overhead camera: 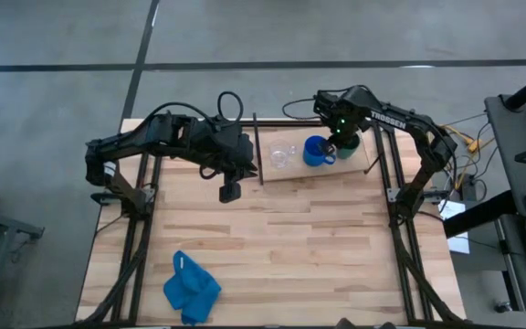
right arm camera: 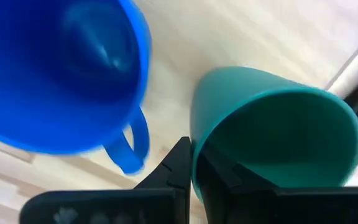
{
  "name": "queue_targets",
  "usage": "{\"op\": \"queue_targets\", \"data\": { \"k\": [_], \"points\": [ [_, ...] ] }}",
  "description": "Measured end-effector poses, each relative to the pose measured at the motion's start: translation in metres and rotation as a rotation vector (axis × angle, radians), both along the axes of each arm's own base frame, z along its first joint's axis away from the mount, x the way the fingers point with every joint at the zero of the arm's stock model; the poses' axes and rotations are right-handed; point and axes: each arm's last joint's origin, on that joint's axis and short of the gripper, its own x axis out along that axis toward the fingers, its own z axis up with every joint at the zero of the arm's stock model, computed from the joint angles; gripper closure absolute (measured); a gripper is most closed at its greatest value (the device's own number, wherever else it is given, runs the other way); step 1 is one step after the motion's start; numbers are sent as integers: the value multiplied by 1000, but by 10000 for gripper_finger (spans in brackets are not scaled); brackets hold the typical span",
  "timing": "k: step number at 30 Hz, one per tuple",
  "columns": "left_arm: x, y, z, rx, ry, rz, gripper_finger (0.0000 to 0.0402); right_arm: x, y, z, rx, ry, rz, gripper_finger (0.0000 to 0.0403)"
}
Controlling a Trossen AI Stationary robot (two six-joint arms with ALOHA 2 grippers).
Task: Stack small to large cups/mugs on shelf
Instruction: Put the green cup on the shelf, then return to Home Position
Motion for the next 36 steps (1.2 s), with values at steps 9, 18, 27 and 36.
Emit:
{"op": "queue_targets", "data": {
  "k": [9, 18, 27, 36],
  "points": [
    [0, 0, 0, 0, 0, 0, 354, -1, 1, 2, -1, -2, 0, 357],
    [0, 0, 0, 0, 0, 0, 354, -1, 1, 1, 3, 5, -8, 321],
    [0, 0, 0, 0, 0, 0, 354, -3, 3, 5, 15, 21, -18, 296],
    [0, 0, 0, 0, 0, 0, 354, -18, 15, 33, -5, -5, -13, 302]
  ]
}}
